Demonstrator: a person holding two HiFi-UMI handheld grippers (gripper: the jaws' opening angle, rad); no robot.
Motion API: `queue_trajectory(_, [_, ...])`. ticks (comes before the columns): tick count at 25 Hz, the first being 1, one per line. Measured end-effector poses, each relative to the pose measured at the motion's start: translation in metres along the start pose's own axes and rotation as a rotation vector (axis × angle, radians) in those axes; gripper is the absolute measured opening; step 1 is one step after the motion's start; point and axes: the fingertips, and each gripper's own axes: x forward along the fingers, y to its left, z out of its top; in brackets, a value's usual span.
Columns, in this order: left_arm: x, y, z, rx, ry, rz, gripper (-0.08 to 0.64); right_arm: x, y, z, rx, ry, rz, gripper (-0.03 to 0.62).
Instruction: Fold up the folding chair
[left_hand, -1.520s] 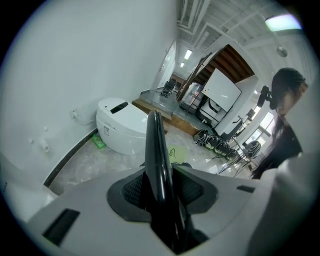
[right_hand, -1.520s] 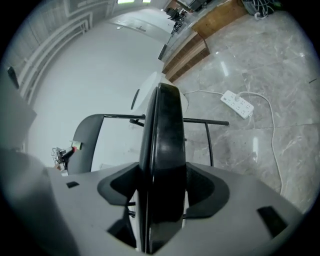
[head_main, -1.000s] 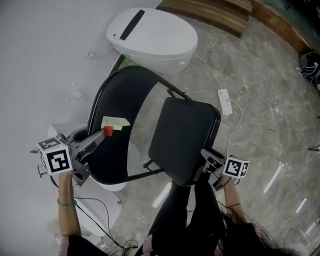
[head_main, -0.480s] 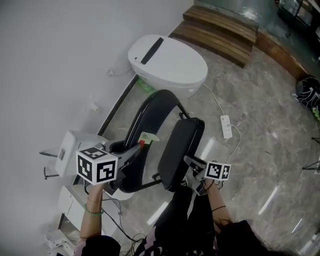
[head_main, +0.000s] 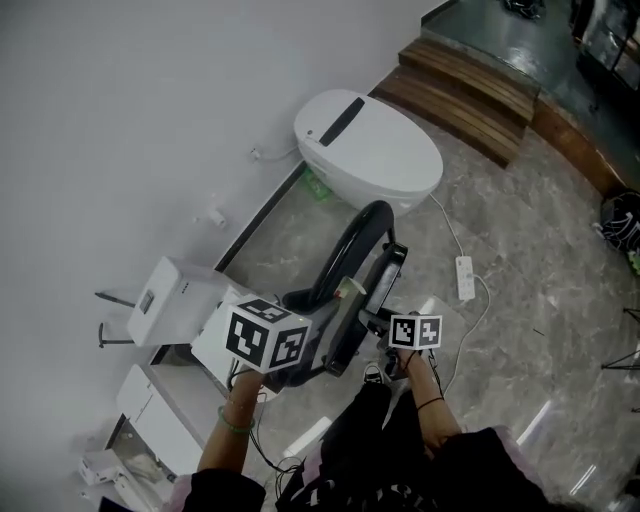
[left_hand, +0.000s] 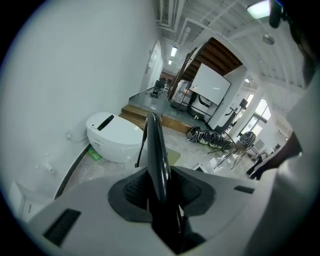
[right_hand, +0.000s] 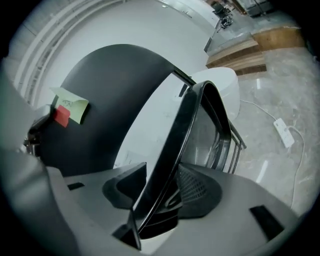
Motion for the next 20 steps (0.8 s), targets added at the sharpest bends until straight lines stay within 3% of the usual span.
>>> queue_trajectory(3, [-0.012, 0.032, 0.003, 0.031, 0.020, 0.056, 0.092, 0.029, 0.015, 0.012, 0.064, -0.020, -0.016, 0.153])
queue_trajectory(6, [-0.010, 0.025, 0.000, 0.048, 0.026, 0.089, 0.092, 0.032, 0.014, 0.012, 0.065, -0.022, -0.019, 0.141])
queue_trajectory(14, [-0.017, 0.054, 0.003, 0.050, 0.034, 0.101, 0.091, 0.055, 0.026, 0.021, 0.025, 0.016, 0.039, 0.141])
queue_trajectory(17, [-0.016, 0.054, 0.002, 0.028, 0.045, 0.067, 0.089, 0.054, 0.026, 0.022, -0.002, 0.039, 0.054, 0.141])
queue_trajectory(20, [-0.013, 0.054, -0.002, 0.030, 0.086, 0.063, 0.087, 0.052, 0.022, 0.032, 0.041, 0.008, 0.081, 0.141])
